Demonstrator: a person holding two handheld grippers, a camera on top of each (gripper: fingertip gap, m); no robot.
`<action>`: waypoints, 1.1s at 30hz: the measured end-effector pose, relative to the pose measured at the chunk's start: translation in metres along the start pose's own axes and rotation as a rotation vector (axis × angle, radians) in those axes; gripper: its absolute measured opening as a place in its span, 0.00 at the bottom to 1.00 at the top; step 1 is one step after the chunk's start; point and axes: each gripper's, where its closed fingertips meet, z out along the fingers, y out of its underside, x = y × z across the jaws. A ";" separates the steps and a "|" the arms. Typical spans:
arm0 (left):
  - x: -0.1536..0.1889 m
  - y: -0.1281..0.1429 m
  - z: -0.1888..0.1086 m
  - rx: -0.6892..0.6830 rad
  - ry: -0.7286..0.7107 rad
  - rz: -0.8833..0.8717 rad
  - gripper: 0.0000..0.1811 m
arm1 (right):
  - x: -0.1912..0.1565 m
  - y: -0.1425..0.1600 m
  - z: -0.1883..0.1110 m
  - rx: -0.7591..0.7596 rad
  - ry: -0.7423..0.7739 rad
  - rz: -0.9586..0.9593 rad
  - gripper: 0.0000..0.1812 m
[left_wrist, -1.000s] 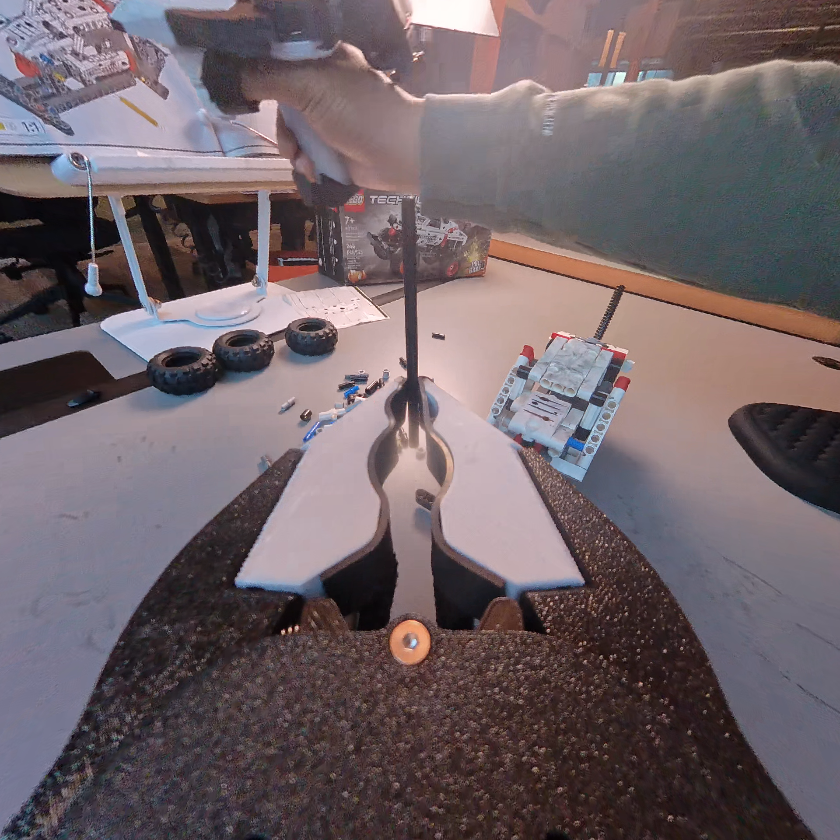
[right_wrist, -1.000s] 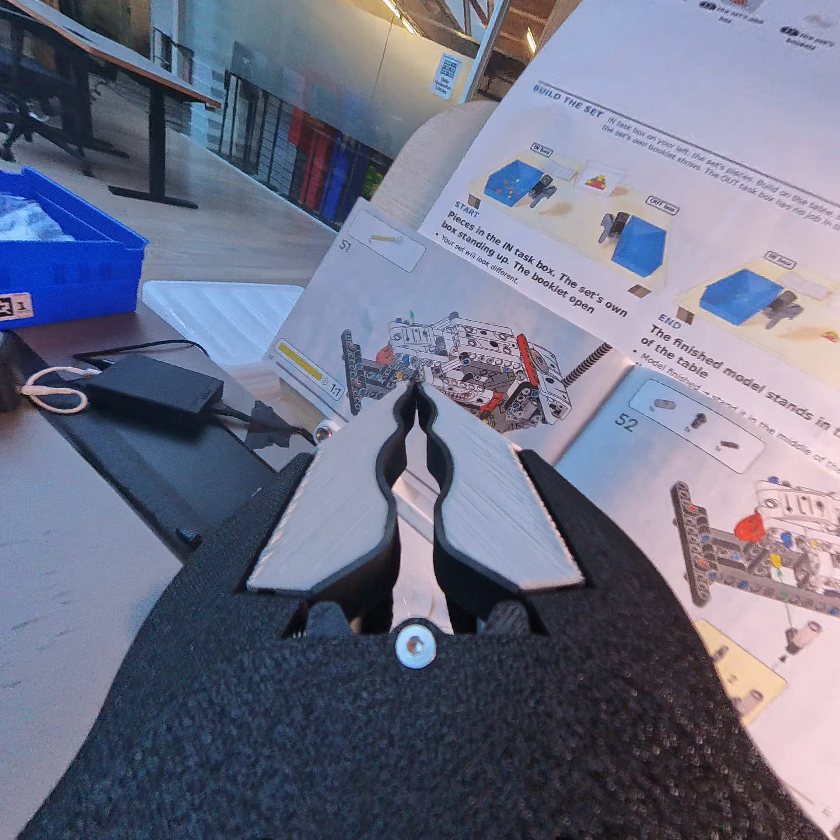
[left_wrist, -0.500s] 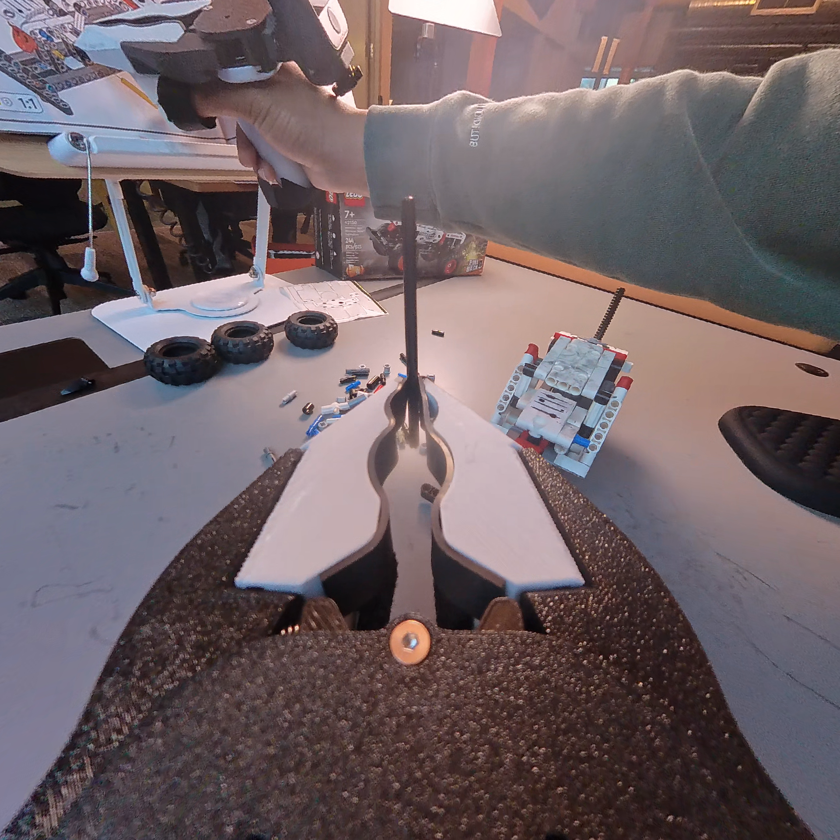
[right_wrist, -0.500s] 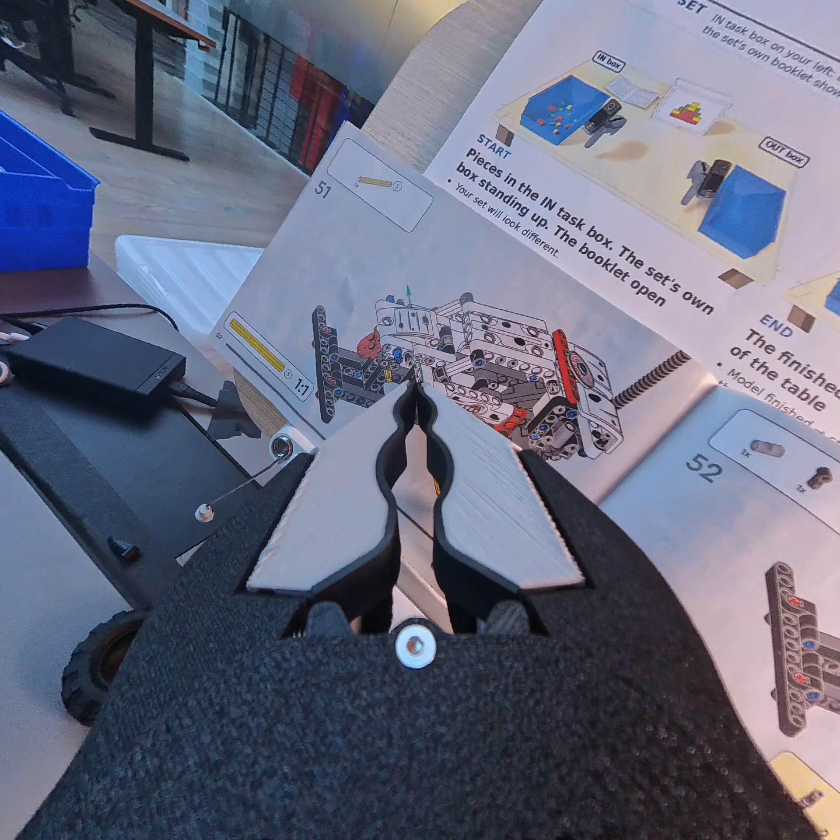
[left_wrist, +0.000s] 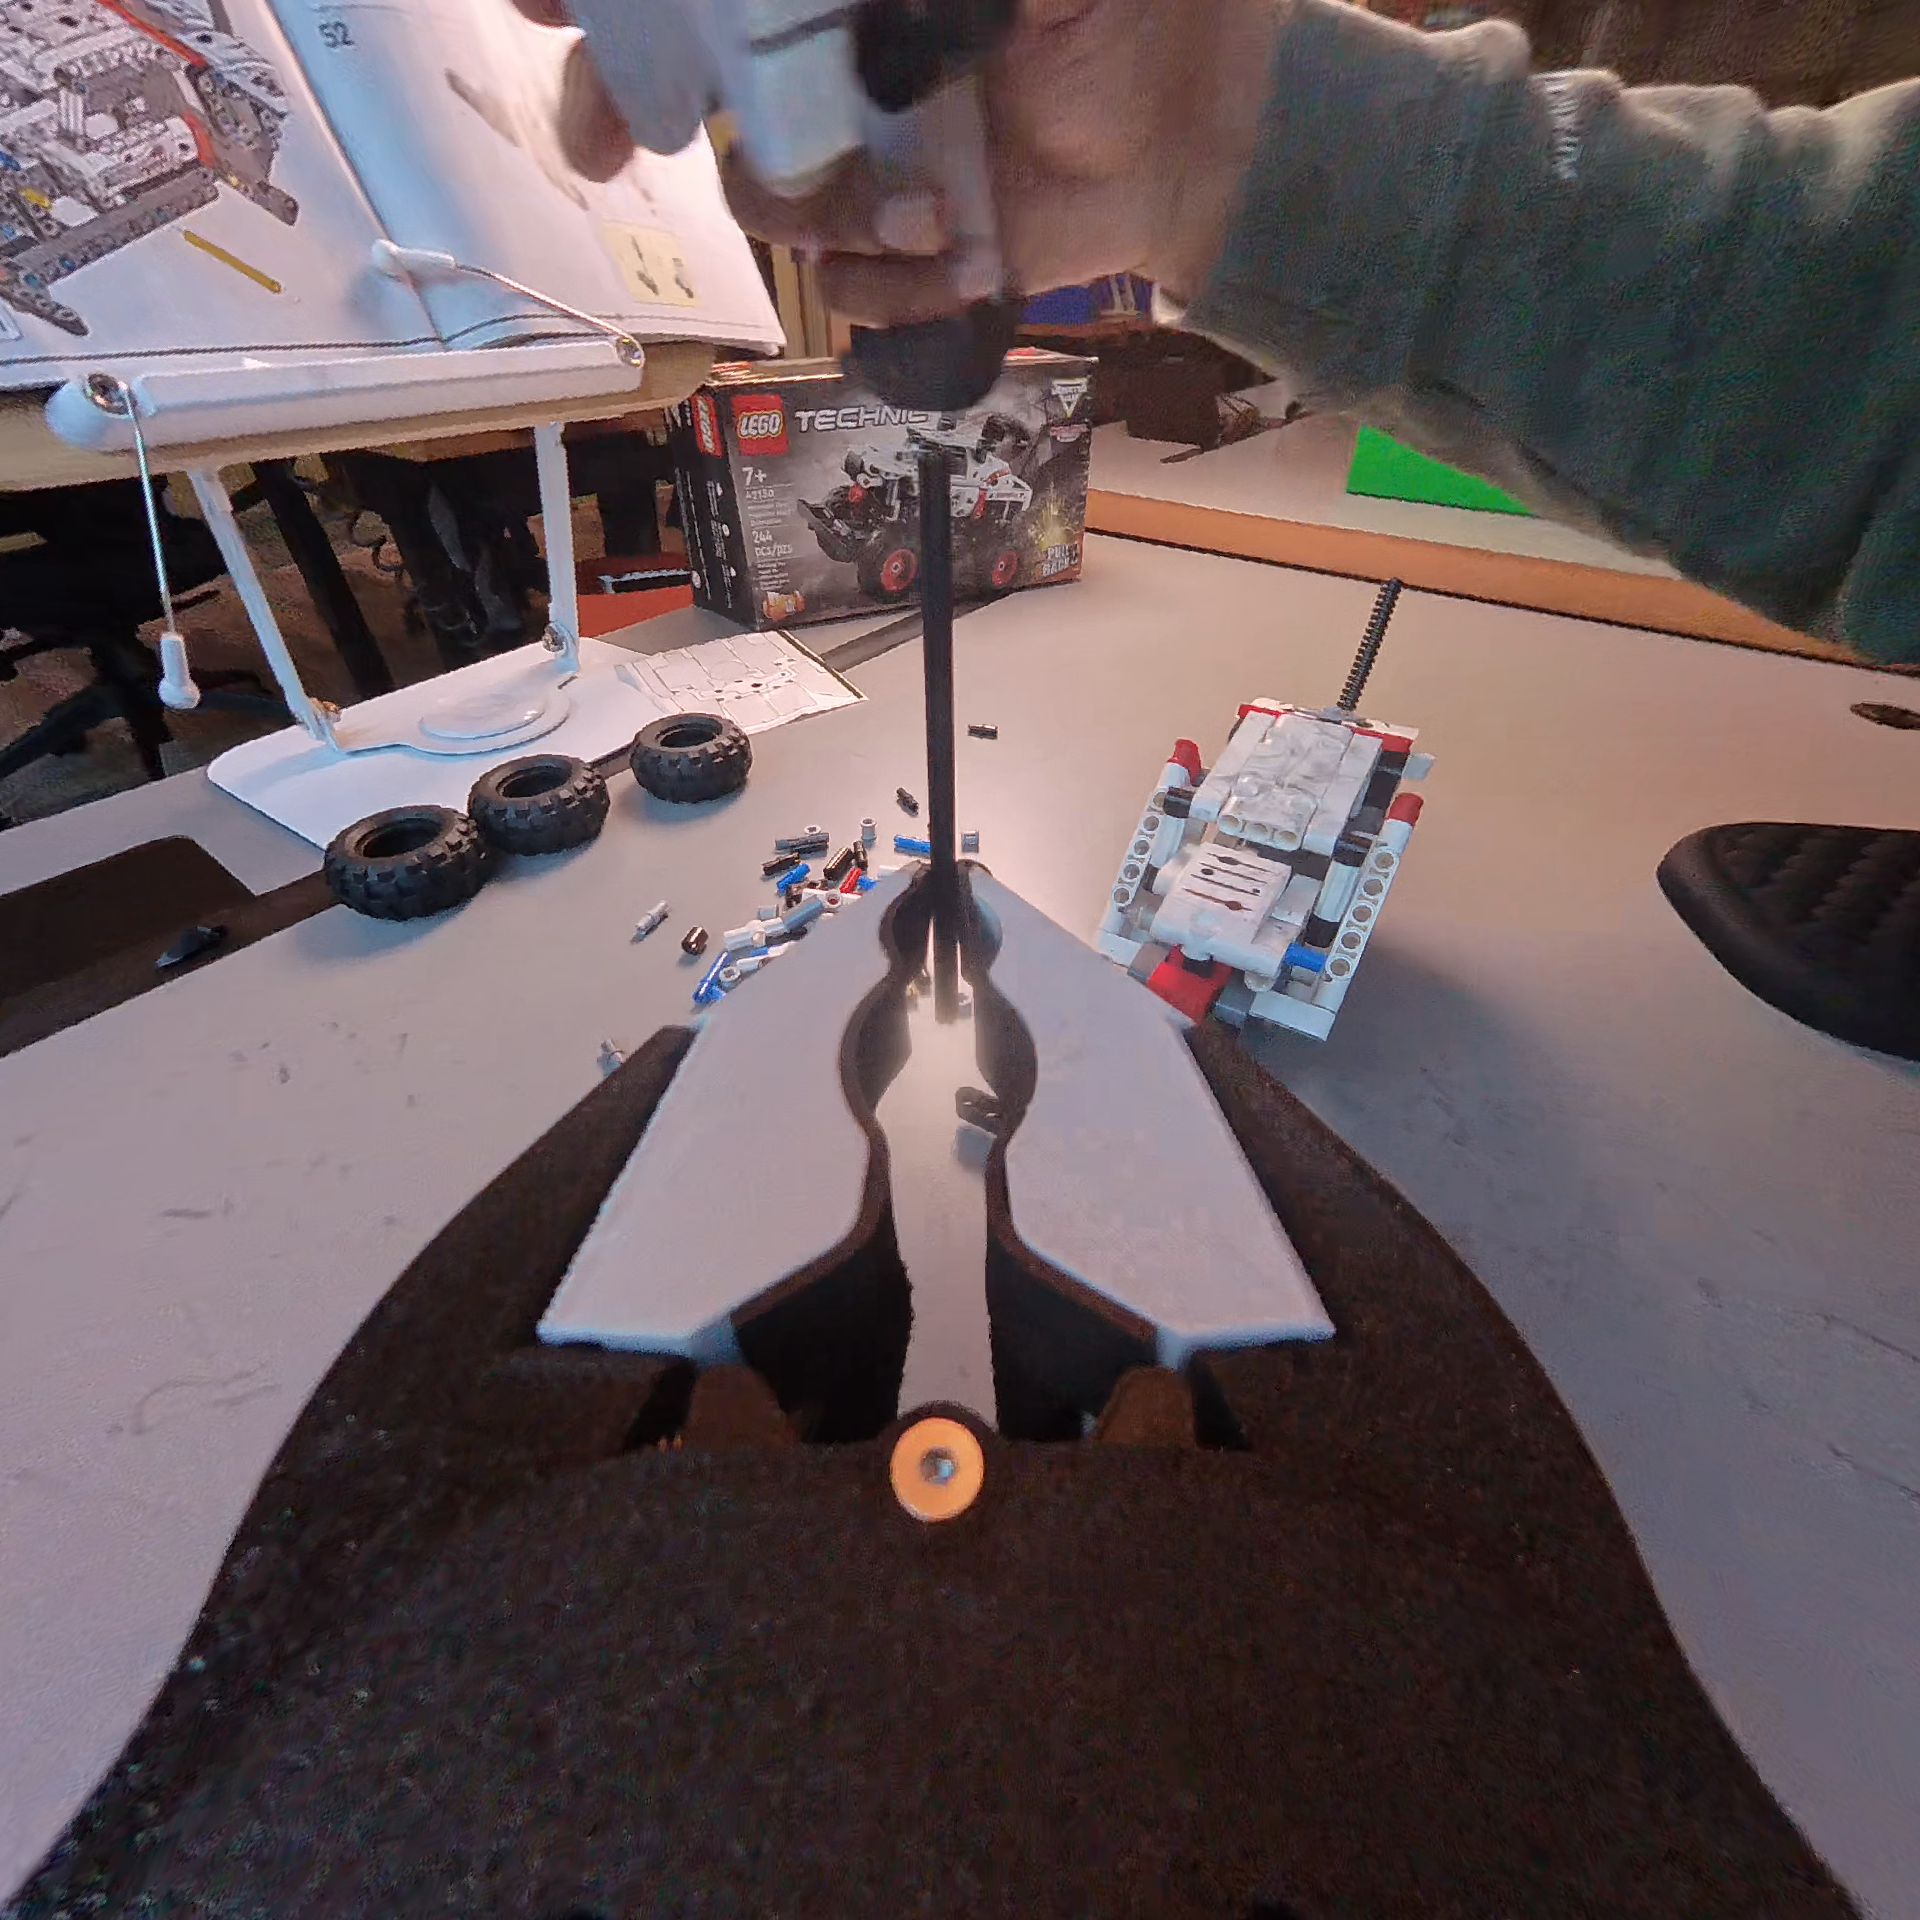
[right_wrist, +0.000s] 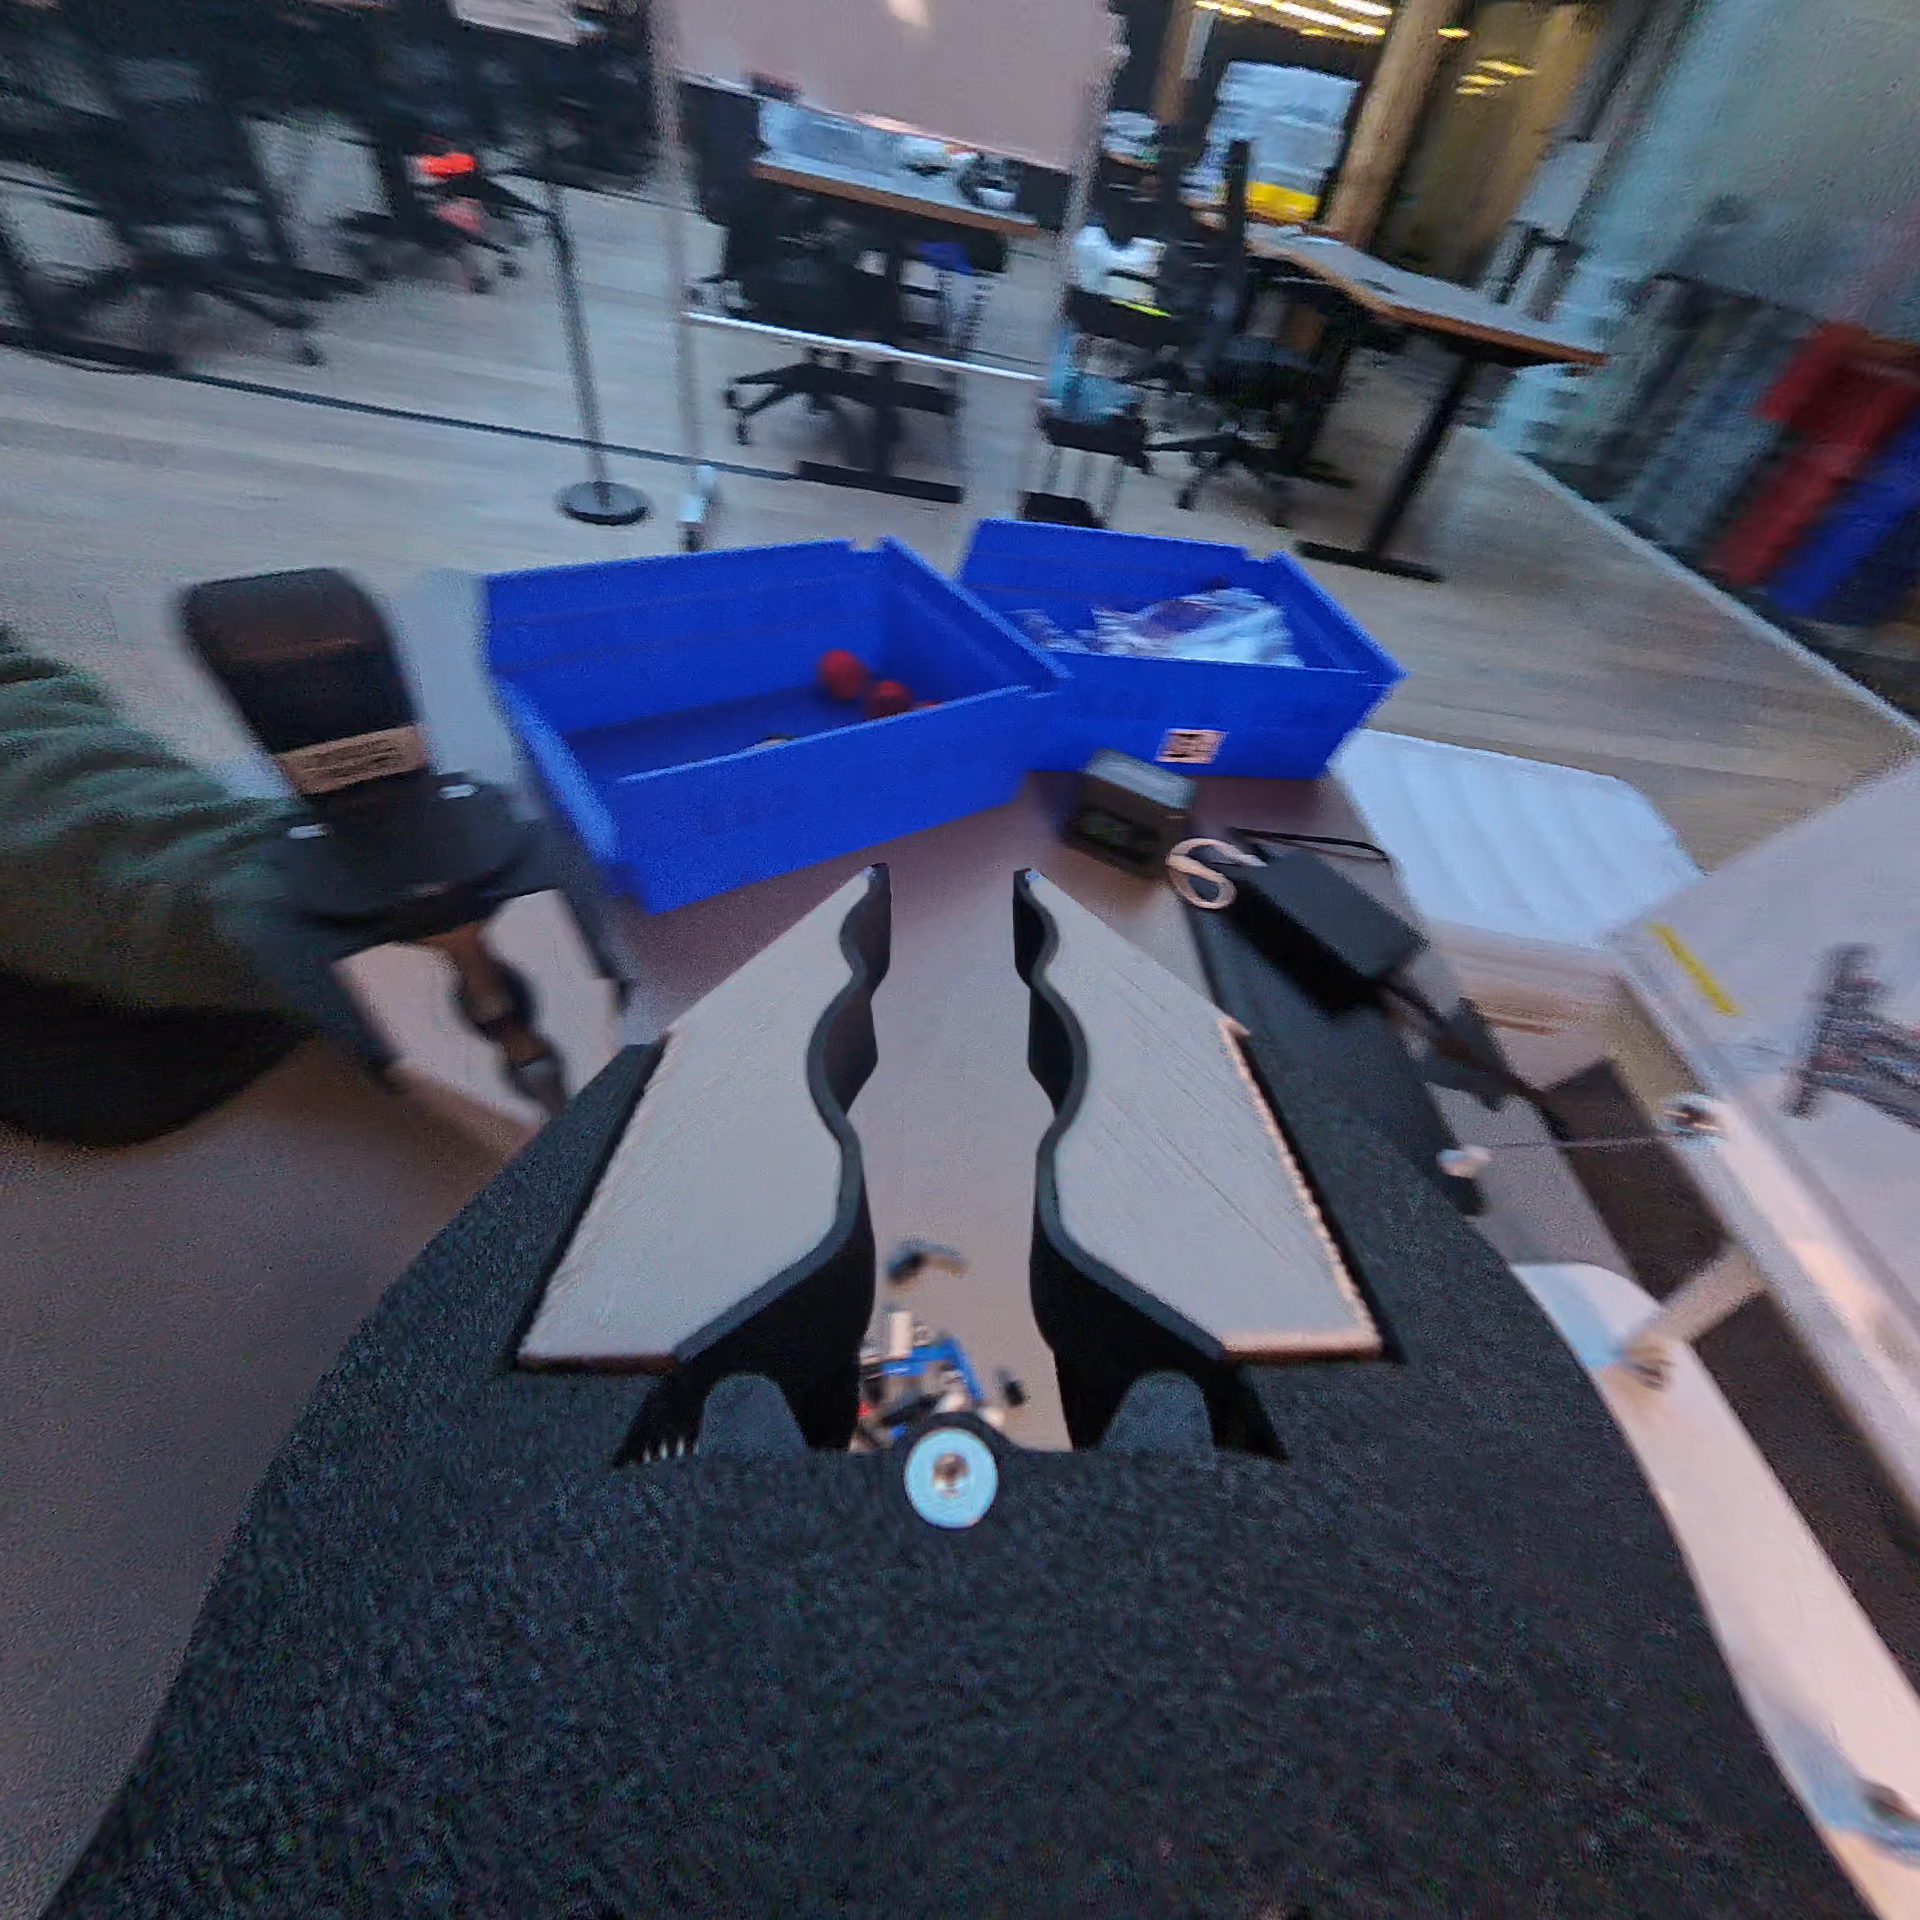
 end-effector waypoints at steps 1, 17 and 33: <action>0.004 0.000 0.001 -0.005 0.006 0.029 0.02 | -0.035 0.002 -0.011 0.000 -0.079 -0.013 0.13; 0.077 0.020 0.016 -0.158 0.073 0.581 0.02 | -0.167 0.103 -0.059 -0.406 0.028 -0.351 0.07; 0.096 0.022 0.015 -0.164 0.127 0.628 0.02 | -0.184 0.115 -0.068 -0.501 0.080 -0.445 0.02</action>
